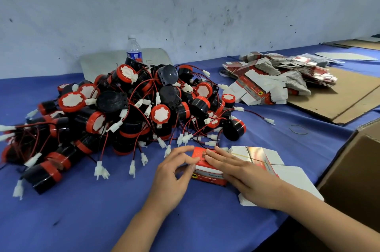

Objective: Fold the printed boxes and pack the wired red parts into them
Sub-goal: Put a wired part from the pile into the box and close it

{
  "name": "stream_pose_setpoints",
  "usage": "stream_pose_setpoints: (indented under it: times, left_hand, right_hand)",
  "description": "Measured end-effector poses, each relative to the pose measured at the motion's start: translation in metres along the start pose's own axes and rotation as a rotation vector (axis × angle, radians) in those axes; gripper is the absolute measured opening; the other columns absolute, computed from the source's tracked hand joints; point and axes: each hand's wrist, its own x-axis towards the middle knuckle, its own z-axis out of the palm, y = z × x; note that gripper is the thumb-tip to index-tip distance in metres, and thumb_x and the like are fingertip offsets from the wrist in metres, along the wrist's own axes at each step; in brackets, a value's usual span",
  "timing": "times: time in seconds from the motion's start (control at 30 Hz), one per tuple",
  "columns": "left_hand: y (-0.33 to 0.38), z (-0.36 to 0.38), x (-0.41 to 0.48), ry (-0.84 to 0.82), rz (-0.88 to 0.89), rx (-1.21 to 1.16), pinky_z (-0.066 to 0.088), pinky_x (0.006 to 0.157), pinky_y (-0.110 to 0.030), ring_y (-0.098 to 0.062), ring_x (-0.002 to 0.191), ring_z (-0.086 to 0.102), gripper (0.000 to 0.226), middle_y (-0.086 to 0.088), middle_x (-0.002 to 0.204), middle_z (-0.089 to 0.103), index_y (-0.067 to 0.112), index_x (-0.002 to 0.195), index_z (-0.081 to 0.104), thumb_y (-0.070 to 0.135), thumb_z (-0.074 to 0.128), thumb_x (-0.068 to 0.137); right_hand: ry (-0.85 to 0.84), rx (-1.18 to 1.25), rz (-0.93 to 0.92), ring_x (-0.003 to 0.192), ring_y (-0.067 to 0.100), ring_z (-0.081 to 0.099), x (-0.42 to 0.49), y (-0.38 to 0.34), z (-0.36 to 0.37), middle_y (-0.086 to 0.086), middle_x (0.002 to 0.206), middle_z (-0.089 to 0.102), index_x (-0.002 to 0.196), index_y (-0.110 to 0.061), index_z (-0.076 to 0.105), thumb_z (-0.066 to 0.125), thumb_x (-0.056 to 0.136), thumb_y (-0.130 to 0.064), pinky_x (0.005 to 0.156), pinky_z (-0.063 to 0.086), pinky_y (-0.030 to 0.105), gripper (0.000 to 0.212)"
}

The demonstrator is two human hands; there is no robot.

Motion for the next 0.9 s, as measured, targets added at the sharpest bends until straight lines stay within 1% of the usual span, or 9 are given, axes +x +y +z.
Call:
stream_pose_setpoints:
  times: [0.13, 0.2, 0.33, 0.4, 0.5, 0.6, 0.73, 0.83, 0.9]
  left_hand:
    - [-0.006, -0.001, -0.001, -0.032, -0.008, 0.005, 0.053, 0.087, -0.023, 0.003, 0.114, 0.056, 0.018, 0.018, 0.125, 0.058, 0.015, 0.095, 0.072, 0.001, 0.061, 0.091]
    - [-0.008, -0.001, -0.003, -0.044, 0.016, 0.048, 0.053, 0.089, -0.028, 0.002, 0.111, 0.057, 0.011, 0.023, 0.125, 0.056, 0.017, 0.094, 0.069, 0.007, 0.066, 0.089]
    - [-0.011, 0.0, -0.004, -0.013, 0.089, 0.19, 0.052, 0.087, -0.035, 0.0, 0.113, 0.055, 0.008, 0.026, 0.122, 0.055, 0.02, 0.092, 0.065, 0.016, 0.07, 0.087]
    - [-0.009, 0.001, -0.004, 0.021, 0.106, 0.246, 0.053, 0.082, -0.035, 0.0, 0.11, 0.055, 0.005, 0.024, 0.119, 0.057, 0.021, 0.09, 0.067, 0.019, 0.07, 0.087]
    - [-0.007, 0.003, -0.003, 0.048, 0.133, 0.306, 0.054, 0.078, -0.036, -0.007, 0.105, 0.06, 0.002, 0.016, 0.116, 0.061, 0.018, 0.088, 0.07, 0.017, 0.07, 0.086]
    - [-0.002, 0.003, -0.005, 0.045, 0.146, 0.359, 0.054, 0.084, -0.035, -0.009, 0.107, 0.061, 0.002, 0.013, 0.119, 0.064, 0.016, 0.087, 0.071, 0.016, 0.069, 0.087]
    - [0.002, 0.005, -0.009, 0.06, 0.189, 0.457, 0.052, 0.087, -0.03, -0.009, 0.104, 0.059, 0.003, 0.012, 0.12, 0.065, 0.015, 0.082, 0.071, 0.016, 0.072, 0.085]
    - [0.002, 0.005, -0.009, 0.066, 0.207, 0.479, 0.056, 0.083, -0.035, -0.013, 0.1, 0.064, 0.007, 0.007, 0.116, 0.069, 0.013, 0.085, 0.074, 0.01, 0.077, 0.08]
    - [0.001, 0.005, -0.01, 0.054, 0.207, 0.486, 0.057, 0.081, -0.037, -0.014, 0.099, 0.064, 0.015, 0.006, 0.116, 0.068, 0.013, 0.09, 0.074, 0.007, 0.079, 0.077]
  right_hand:
    - [0.064, 0.051, 0.027, 0.142, -0.009, 0.004, 0.004, -0.002, 0.003, -0.023, 0.15, 0.022, 0.144, -0.033, 0.022, 0.04, 0.102, -0.013, 0.114, 0.008, 0.01, 0.05]
    - [0.151, 0.044, 0.033, 0.142, -0.005, 0.014, 0.005, -0.002, 0.009, -0.018, 0.147, 0.034, 0.143, -0.027, 0.036, 0.044, 0.101, -0.012, 0.114, 0.014, 0.012, 0.046]
    - [0.398, 0.161, 0.097, 0.129, -0.004, 0.044, 0.001, 0.0, 0.014, -0.012, 0.124, 0.061, 0.112, -0.015, 0.068, 0.063, 0.091, -0.011, 0.104, 0.042, 0.024, 0.022]
    - [0.469, 0.05, 0.048, 0.117, 0.004, 0.057, -0.001, -0.003, 0.015, -0.009, 0.117, 0.066, 0.1, -0.009, 0.07, 0.066, 0.088, -0.012, 0.095, 0.048, 0.026, 0.013]
    - [0.51, -0.155, -0.042, 0.102, 0.015, 0.068, -0.002, -0.009, 0.017, 0.001, 0.109, 0.072, 0.093, -0.008, 0.073, 0.066, 0.084, -0.014, 0.083, 0.054, 0.028, 0.013]
    - [0.51, -0.216, -0.06, 0.097, 0.018, 0.07, -0.004, -0.011, 0.017, 0.004, 0.102, 0.074, 0.09, -0.008, 0.075, 0.075, 0.078, -0.011, 0.074, 0.059, 0.033, 0.013]
    - [0.452, -0.338, -0.063, 0.101, 0.019, 0.069, -0.01, -0.013, 0.016, 0.002, 0.108, 0.072, 0.097, -0.01, 0.076, 0.084, 0.069, -0.011, 0.078, 0.059, 0.034, 0.029]
    - [0.394, -0.281, -0.003, 0.11, 0.022, 0.065, -0.007, -0.016, 0.013, 0.0, 0.115, 0.069, 0.097, -0.012, 0.074, 0.082, 0.073, -0.013, 0.09, 0.054, 0.035, 0.025]
    - [0.352, -0.175, 0.109, 0.133, 0.02, 0.045, -0.001, -0.018, 0.012, -0.004, 0.14, 0.052, 0.104, -0.014, 0.066, 0.073, 0.083, -0.025, 0.106, 0.04, 0.03, 0.024]
